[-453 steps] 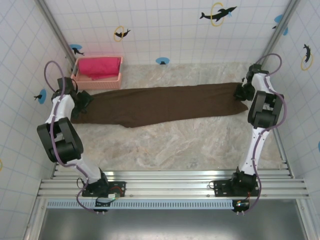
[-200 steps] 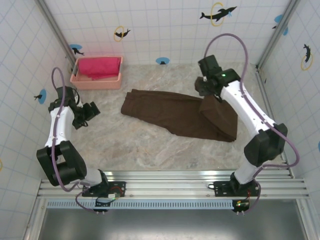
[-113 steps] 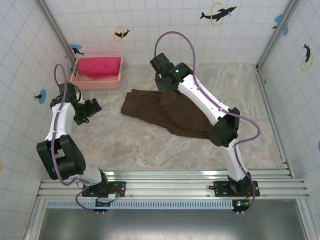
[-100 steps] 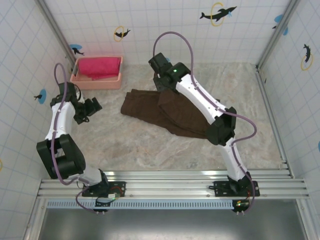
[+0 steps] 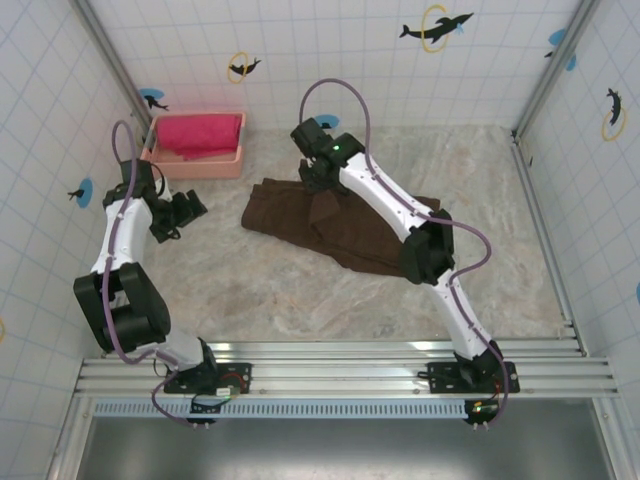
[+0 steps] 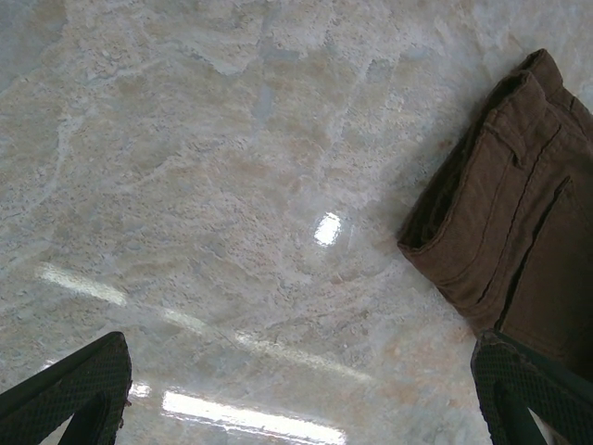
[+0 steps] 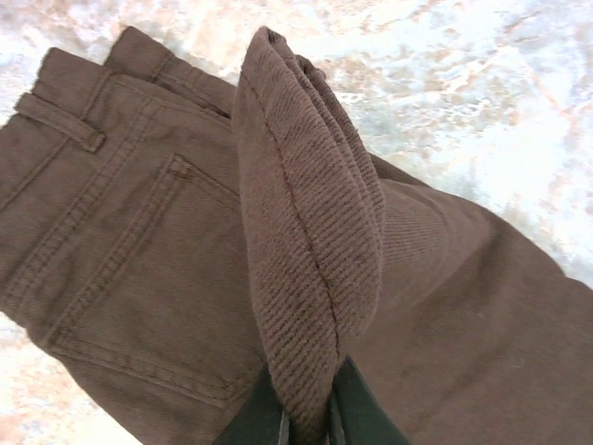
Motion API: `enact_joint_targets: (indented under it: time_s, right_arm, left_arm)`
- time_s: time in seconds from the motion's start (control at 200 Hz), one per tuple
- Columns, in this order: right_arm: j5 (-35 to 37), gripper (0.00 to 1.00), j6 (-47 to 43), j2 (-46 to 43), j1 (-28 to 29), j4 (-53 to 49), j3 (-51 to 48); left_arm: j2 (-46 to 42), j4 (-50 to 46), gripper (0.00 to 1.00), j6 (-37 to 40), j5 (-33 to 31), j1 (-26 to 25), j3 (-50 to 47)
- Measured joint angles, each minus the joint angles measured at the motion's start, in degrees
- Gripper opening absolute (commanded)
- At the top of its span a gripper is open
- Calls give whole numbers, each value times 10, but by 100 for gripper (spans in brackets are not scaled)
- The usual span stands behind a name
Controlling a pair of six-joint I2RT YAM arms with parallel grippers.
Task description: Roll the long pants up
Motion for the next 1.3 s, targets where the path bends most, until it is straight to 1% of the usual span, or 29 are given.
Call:
enact_joint_targets:
  time_s: [0.195, 0.44, 0.726, 0.971, 1.131, 1.201, 1.301]
  right_arm:
    - [-67, 0, 11, 23, 0, 35, 9]
    - [-148, 0, 42, 83, 0, 88, 34]
    - [-207, 0, 95, 129, -6, 163, 40]
    - [-204, 0, 106, 129, -8, 180, 49]
    - [-178, 0, 88, 121, -8, 161, 49]
    - [-157, 0, 75, 101, -9, 143, 40]
    - [-123, 0, 54, 37, -14, 123, -3]
  left_arm:
    - [0, 0, 96, 0, -1, -6, 0]
    - [-1, 0, 96, -2, -11, -29, 0]
    - [-30, -3, 97, -16, -18, -69, -6]
    - [-57, -8, 97, -16, -26, -75, -6]
    - [-57, -9, 97, -18, -31, -75, -12]
    - [-56, -12, 97, -17, -33, -75, -19]
    - [-55, -12, 97, -17, -37, -75, -24]
